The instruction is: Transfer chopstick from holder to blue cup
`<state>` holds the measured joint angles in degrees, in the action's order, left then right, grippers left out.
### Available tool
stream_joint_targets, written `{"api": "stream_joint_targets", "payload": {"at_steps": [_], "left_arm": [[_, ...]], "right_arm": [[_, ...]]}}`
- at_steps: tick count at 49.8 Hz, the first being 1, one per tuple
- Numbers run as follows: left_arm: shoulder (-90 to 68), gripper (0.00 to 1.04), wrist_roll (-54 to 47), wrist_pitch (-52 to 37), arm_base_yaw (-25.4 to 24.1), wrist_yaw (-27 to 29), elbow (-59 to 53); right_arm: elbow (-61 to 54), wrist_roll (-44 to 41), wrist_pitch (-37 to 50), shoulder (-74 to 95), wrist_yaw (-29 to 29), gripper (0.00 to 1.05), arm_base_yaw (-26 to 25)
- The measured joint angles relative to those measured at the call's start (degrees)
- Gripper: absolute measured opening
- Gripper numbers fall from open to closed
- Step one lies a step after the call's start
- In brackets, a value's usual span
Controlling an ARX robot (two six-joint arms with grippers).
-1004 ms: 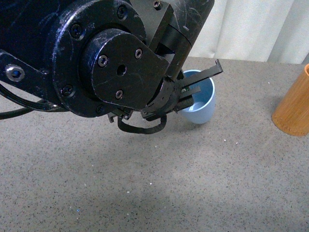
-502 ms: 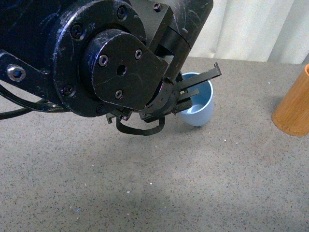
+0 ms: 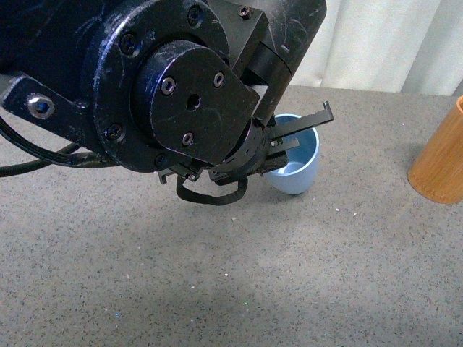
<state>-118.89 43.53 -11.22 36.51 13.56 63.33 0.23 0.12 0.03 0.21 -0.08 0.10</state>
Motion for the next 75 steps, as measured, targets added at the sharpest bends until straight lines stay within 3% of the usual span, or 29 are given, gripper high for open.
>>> {"api": "stream_joint_targets", "payload": {"at_steps": [23, 48, 75], "left_arm": [[-0.48, 0.05, -1.27, 0.98, 0.15, 0.39, 0.7], [-0.48, 1.0, -1.75, 1.97, 1.07, 0.17, 3.96], [-0.48, 0.98, -1.95, 2.91, 0.59, 0.15, 5.22]], "right_arm": [[0.0, 0.02, 0.0, 0.0, 0.0, 0.95, 0.0], [0.0, 0.02, 0.0, 0.0, 0.0, 0.95, 0.0], [0.0, 0.02, 0.02, 0.0, 0.0, 0.95, 0.0]]}}
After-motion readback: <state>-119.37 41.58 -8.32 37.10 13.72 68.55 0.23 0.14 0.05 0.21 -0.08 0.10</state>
